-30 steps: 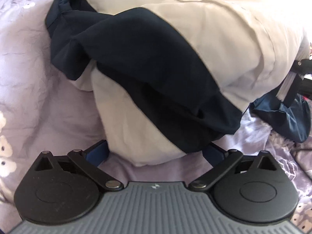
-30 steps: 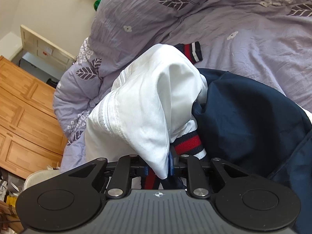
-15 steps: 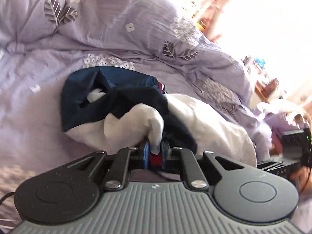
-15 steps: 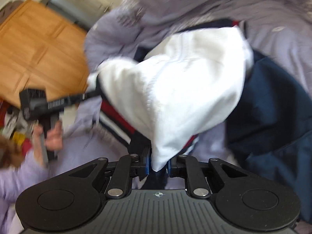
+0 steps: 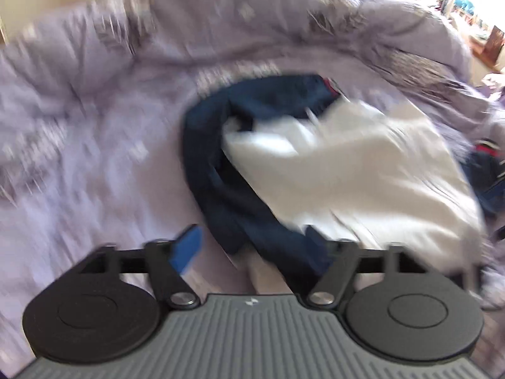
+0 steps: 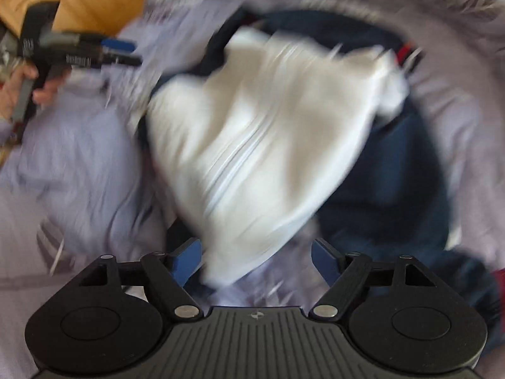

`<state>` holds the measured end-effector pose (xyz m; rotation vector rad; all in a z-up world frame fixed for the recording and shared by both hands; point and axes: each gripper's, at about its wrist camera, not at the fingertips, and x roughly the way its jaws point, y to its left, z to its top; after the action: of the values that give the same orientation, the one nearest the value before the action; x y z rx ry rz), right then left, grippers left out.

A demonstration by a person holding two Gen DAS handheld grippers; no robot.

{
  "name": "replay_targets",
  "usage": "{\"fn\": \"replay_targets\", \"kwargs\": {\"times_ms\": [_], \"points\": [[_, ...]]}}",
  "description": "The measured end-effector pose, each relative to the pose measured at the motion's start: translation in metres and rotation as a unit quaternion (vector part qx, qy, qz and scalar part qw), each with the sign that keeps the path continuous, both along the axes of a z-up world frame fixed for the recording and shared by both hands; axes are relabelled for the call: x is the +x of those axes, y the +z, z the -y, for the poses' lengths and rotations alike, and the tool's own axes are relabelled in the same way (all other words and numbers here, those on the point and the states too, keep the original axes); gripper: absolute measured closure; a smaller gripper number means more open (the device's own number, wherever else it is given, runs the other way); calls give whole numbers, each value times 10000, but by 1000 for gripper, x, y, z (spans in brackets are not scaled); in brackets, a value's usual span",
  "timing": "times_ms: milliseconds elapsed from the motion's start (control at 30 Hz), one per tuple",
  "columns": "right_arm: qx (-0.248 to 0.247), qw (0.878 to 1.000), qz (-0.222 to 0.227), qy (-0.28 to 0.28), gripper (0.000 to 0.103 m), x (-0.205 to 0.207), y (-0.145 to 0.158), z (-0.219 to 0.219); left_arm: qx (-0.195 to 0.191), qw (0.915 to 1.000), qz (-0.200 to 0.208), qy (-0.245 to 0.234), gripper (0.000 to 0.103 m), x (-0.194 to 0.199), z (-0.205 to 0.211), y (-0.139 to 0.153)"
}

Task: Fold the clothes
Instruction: 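Release the jacket from both tools and reposition over it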

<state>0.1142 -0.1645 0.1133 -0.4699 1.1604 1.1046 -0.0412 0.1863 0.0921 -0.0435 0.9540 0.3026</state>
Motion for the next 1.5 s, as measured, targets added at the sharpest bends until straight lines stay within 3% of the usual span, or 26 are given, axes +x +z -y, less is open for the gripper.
{"fn": "replay_targets", "kwargs": {"times_ms": [67, 133, 200, 267, 367, 467, 533, 600, 633, 667, 767, 867, 933, 1000, 1033, 1100, 1133, 1200, 1233, 1267, 1300, 1367, 1400, 1433, 1467, 1500], "points": [[306, 9941, 741, -736, 19, 32, 7, -3, 810, 9965, 180, 63, 12, 43, 3, -1], [378, 9743, 1319, -1786, 18, 73, 0, -13, 1295, 9913, 245, 1, 12, 93, 7, -17], [404, 9595, 1379, -2424, 19, 109, -19, -27, 1556, 9870, 302, -264, 11, 133, 15, -36], [525, 9607, 1189, -2452, 19, 130, -45, -49, 1827, 9804, 359, -647, 7, 163, 24, -61], [446, 9728, 947, -2064, 19, 146, -89, -86, 2332, 9648, 516, -1103, 2, 188, 32, -93], [180, 9806, 920, -1724, 19, 153, -124, -120, 2634, 9572, -104, -1196, 0, 211, 18, -131], [20, 9833, 671, -1690, 23, 158, -143, -131, 2714, 9541, -617, -1110, 0, 223, 3, -158], [-100, 9846, 450, -1687, 71, 159, -156, -139, 2725, 9549, -806, -857, 18, 223, -11, -174], [-59, 9857, 536, -1594, 79, 154, -153, -142, 2683, 9572, -851, -668, 54, 221, -18, -177], [-22, 9864, 645, -1510, 89, 149, -149, -144, 2593, 9603, -931, -432, 97, 219, -25, -177], [208, 9816, 1015, -1605, 95, 148, -123, -137, 2522, 9631, -899, 274, 98, 209, -52, -172], [358, 9654, 1760, -1888, 96, 160, -93, -133, 2767, 9504, -850, 1143, 98, 202, -86, -166], [284, 9502, 2418, -1945, 96, 175, -80, -136, 2629, 9440, -813, 1820, 98, 197, -115, -159], [221, 9391, 2784, -2003, 95, 193, -77, -140, 2445, 9398, -807, 2247, 97, 192, -138, -156], [76, 9323, 2987, -2040, 94, 201, -85, -145, 2467, 9359, -800, 2384, 95, 191, -144, -156], [-214, 9167, 3387, -2110, 92, 218, -101, -156, 2757, 9162, -893, 2768, 95, 188, -154, -159], [-358, 9159, 3403, -2096, 91, 224, -109, -160, 2717, 9084, -985, 3021, 95, 183, -164, -161], [-641, 9597, 2132, -1717, 90, 226, -132, -160, 2305, 8998, -1182, 3512, 95, 166, -190, -166], [-777, 9743, 1479, -1514, 90, 226, -143, -160, 2000, 8982, -1278, 3699, 95, 154, -202, -169], [-881, 9836, 958, -1249, 90, 224, -152, -160, 1753, 9019, -1244, 3746, 96, 142, -208, -169], [-862, 9889, 918, -784, 90, 210, -148, -156, 1560, 9107, -1090, 3667, 96, 129, -209, -168], [-690, 9946, 766, 106, 86, 190, -133, -145, 1383, 9361, -675, 3163, 95, 114, -200, -157], [-554, 9963, 639, 172, 79, 189, -123, -138, 1329, 9493, -450, 2814, 95, 109, -191, -150], [-417, 9979, 485, 81, 61, 194, -113, -130, 1231, 9611, -244, 2462, 79, 110, -182, -141], [-209, 9990, 364, -126, 51, 204, -101, -124, 1089, 9707, -54, 2140, 51, 113, -176, -133], [-1, 9992, 242, -333, 36, 213, -89, -118, 938, 9788, 136, 1817, 40, 117, -168, -125]]}}
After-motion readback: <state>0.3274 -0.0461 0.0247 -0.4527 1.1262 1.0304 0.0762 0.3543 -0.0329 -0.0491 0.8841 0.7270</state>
